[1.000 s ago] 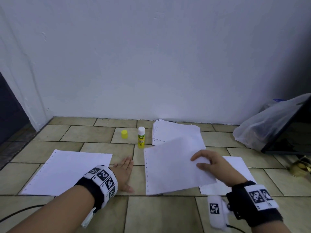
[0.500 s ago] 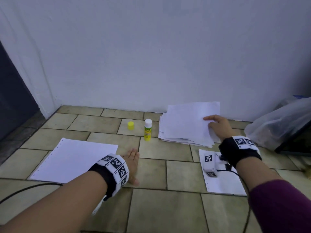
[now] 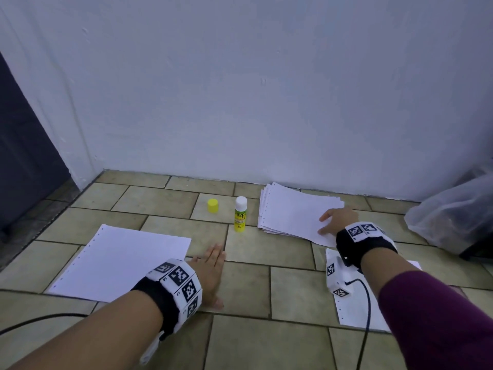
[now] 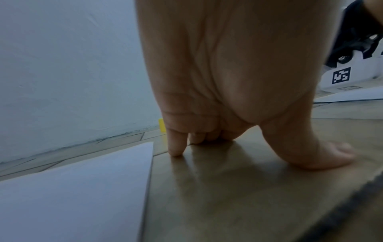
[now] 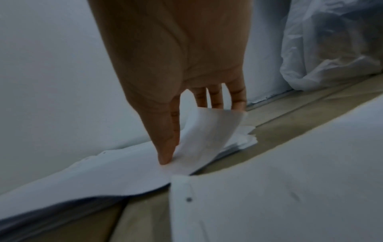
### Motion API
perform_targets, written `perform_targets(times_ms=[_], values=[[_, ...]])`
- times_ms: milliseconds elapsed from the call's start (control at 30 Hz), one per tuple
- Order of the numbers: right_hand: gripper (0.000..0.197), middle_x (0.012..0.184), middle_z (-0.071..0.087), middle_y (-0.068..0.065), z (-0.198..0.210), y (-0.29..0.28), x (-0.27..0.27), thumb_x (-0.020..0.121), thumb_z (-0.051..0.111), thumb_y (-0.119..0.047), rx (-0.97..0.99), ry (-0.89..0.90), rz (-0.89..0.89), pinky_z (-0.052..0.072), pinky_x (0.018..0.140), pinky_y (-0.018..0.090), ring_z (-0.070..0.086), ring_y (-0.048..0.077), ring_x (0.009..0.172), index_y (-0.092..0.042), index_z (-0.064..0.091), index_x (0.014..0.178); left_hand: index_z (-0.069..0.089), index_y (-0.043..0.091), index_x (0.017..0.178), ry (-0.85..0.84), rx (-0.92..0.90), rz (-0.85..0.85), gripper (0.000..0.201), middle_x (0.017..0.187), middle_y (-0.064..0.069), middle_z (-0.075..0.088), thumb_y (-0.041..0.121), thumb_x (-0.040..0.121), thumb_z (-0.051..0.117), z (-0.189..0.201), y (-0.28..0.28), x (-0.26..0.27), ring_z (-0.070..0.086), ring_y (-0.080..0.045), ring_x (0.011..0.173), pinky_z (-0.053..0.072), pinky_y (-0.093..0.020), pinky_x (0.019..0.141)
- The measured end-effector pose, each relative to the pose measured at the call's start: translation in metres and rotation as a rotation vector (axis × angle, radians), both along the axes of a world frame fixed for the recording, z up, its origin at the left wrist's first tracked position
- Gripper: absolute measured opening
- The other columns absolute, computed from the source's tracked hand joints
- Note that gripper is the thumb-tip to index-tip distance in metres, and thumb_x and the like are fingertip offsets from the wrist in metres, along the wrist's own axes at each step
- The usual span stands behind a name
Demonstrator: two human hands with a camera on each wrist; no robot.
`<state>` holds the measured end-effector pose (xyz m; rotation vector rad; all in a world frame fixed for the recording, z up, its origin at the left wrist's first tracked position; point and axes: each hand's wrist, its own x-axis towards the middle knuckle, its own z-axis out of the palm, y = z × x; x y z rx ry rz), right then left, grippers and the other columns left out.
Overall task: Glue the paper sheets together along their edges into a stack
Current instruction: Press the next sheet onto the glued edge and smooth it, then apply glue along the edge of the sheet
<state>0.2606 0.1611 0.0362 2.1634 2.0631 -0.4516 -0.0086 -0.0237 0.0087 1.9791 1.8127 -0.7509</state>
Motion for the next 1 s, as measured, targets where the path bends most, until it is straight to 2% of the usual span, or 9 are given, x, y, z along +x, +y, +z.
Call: perform_targets(times_ms=[100,200,300,367,500,667,833,900,1000], values=[[0.048,0.154,0.013,0.013,0.009,-0.002,-0.007,0.084,0.067,-0.043,-0.042,-0.192,0.080,0.022,0.115,0.041,0.008,0.038,0.142,-0.035,0.055,0.129,-0.017,0.002,0.150,0.001,-0.002,0.000,0.105,0.156,-0.012,-0.028,0.048,0.091,0.057,0.003,-0.001,0.001,-0.020,-0.024,0.146,0.008,-0.044,0.120],[0.040,0.156,0.017,0.008,0.019,-0.007,-0.012,0.093,0.052,-0.044,-0.018,-0.319,0.159,0.018,0.116,0.040,0.008,0.036,0.143,-0.038,0.050,0.133,-0.018,0.002,0.149,-0.006,-0.007,0.002,0.105,0.156,-0.012,-0.029,0.047,0.091,0.057,0.006,-0.001,0.001,-0.021,-0.024,0.146,0.007,-0.044,0.120],[0.055,0.157,0.017,0.009,0.027,-0.019,-0.007,0.094,0.054,-0.040,-0.006,-0.267,0.223,0.019,0.115,0.035,0.014,0.031,0.144,-0.032,0.035,0.145,-0.019,0.001,0.149,-0.010,-0.024,-0.007,0.105,0.155,-0.013,-0.030,0.048,0.091,0.057,0.006,0.000,0.000,-0.022,-0.024,0.145,0.007,-0.044,0.120],[0.079,0.159,0.009,0.009,0.030,-0.036,0.001,0.089,0.063,-0.037,-0.055,-0.207,0.257,0.023,0.116,0.041,0.012,0.028,0.146,-0.025,0.016,0.151,-0.019,0.001,0.148,-0.027,-0.027,-0.007,0.105,0.155,-0.013,-0.030,0.048,0.092,0.056,0.005,0.000,-0.001,-0.023,-0.024,0.145,0.007,-0.044,0.120],[0.108,0.159,-0.013,0.009,0.023,-0.090,0.019,0.083,0.071,-0.035,-0.234,-0.186,0.296,0.016,0.117,0.045,-0.013,0.030,0.146,-0.017,-0.012,0.151,-0.019,0.002,0.149,-0.046,-0.018,0.000,0.104,0.155,-0.012,-0.029,0.048,0.092,0.055,0.007,-0.001,-0.002,-0.022,-0.023,0.146,0.007,-0.043,0.120],[0.114,0.157,-0.022,0.006,0.015,-0.128,0.030,0.082,0.071,-0.035,-0.354,-0.185,0.340,0.016,0.116,0.043,-0.020,0.024,0.145,-0.020,-0.021,0.149,-0.016,0.001,0.149,-0.104,0.018,-0.016,0.104,0.157,-0.013,-0.026,0.049,0.092,0.056,0.007,-0.004,-0.006,-0.018,-0.024,0.147,0.008,-0.042,0.120],[0.110,0.156,-0.025,0.007,0.008,-0.136,0.031,0.085,0.068,-0.033,-0.381,-0.179,0.360,0.016,0.118,0.040,-0.014,0.023,0.147,-0.020,-0.021,0.148,-0.013,0.003,0.151,-0.147,0.058,-0.025,0.104,0.158,-0.011,-0.022,0.048,0.090,0.058,0.003,-0.007,-0.012,-0.015,-0.021,0.148,0.006,-0.036,0.121],[0.110,0.156,-0.025,0.008,0.006,-0.137,0.032,0.085,0.068,-0.033,-0.365,-0.171,0.364,0.015,0.118,0.039,-0.012,0.023,0.147,-0.020,-0.022,0.148,-0.004,0.007,0.153,-0.222,0.115,-0.021,0.099,0.161,-0.008,-0.014,0.045,0.089,0.062,0.006,-0.007,-0.018,-0.005,-0.019,0.149,0.009,-0.032,0.120],[0.111,0.156,-0.024,0.008,0.006,-0.136,0.034,0.085,0.069,-0.034,-0.352,-0.165,0.364,0.015,0.118,0.039,-0.010,0.023,0.147,-0.021,-0.021,0.148,0.026,0.021,0.150,-0.374,0.222,0.064,0.077,0.159,0.001,0.021,0.037,0.087,0.068,0.021,-0.005,-0.034,0.022,-0.017,0.146,0.021,-0.028,0.116]])
